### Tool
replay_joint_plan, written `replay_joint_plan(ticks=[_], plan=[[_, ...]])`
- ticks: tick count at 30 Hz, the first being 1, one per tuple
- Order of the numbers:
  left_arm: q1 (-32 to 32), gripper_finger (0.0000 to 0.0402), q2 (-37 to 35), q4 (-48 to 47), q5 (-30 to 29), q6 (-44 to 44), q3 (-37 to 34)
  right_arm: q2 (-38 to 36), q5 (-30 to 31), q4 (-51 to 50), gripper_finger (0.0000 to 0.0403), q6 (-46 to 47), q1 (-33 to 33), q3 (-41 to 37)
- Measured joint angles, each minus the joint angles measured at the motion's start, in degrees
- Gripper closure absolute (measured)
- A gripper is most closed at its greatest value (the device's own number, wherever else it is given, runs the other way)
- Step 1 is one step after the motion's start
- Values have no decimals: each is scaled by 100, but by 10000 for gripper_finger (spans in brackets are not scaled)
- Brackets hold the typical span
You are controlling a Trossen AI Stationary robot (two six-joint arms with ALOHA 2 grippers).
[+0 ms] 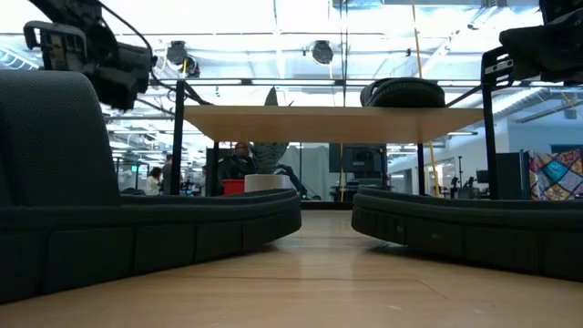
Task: Pick and place slides into the shelf
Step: Put the top black slide on the shelf
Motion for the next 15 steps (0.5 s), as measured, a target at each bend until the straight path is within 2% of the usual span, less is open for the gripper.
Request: replay_joint_plan(ticks=[9,12,15], plan=[[242,389,-54,428,7,-343,83,0,-16,4,403,3,0,0],[253,363,-44,481,5,-437,83,0,-123,3,403,3,0,0],[253,316,-44,563,4,-467,83,0,-307,2,403,3,0,0]])
